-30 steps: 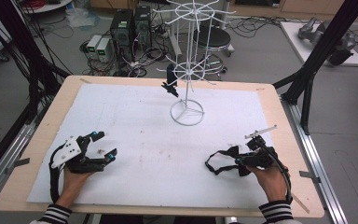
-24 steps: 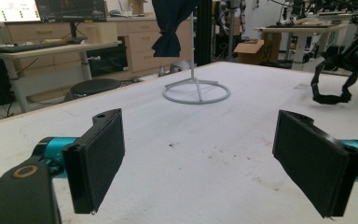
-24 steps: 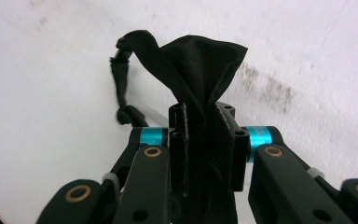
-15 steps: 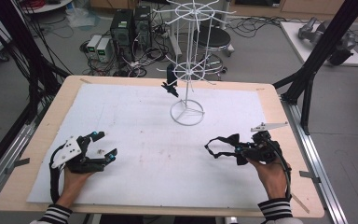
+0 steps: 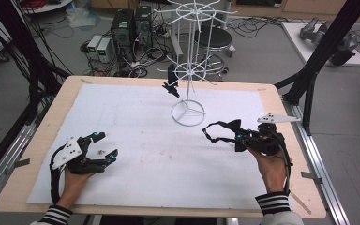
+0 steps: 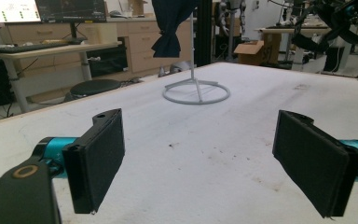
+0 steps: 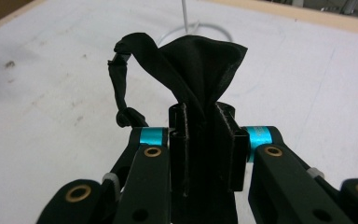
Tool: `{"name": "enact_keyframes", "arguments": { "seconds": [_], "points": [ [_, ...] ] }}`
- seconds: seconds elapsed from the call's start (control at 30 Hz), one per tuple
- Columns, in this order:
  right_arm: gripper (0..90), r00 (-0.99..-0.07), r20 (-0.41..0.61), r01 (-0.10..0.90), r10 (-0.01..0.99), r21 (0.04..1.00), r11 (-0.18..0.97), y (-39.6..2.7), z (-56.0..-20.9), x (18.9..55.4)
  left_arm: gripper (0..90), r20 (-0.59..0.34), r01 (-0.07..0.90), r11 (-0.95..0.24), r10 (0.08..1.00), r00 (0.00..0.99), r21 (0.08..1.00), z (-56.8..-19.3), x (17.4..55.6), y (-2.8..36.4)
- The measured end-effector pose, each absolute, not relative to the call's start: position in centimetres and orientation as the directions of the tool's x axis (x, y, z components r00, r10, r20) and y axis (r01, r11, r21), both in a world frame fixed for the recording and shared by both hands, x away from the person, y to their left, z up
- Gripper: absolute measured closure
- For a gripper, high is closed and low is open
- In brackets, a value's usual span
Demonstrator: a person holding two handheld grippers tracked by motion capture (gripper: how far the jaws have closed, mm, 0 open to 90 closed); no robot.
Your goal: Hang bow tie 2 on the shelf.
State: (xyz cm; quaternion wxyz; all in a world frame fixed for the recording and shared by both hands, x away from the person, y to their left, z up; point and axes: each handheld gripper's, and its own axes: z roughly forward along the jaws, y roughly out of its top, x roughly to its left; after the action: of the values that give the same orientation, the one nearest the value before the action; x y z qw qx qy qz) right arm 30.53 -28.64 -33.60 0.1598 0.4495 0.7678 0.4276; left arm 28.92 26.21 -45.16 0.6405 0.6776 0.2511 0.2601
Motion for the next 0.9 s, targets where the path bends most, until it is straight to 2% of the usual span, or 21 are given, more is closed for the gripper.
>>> {"name": "enact_keyframes", "arguments": {
  "seconds": [0.9],
  "points": [
    [77.1,-0.557,0.115,0.395,0.823,0.908,0.141,-27.4,-30.0,33.1,17.2,0.032,0.004,-0.052,0.672,0.74,0.999,-45.2,28.9,26.2]
  ]
}}
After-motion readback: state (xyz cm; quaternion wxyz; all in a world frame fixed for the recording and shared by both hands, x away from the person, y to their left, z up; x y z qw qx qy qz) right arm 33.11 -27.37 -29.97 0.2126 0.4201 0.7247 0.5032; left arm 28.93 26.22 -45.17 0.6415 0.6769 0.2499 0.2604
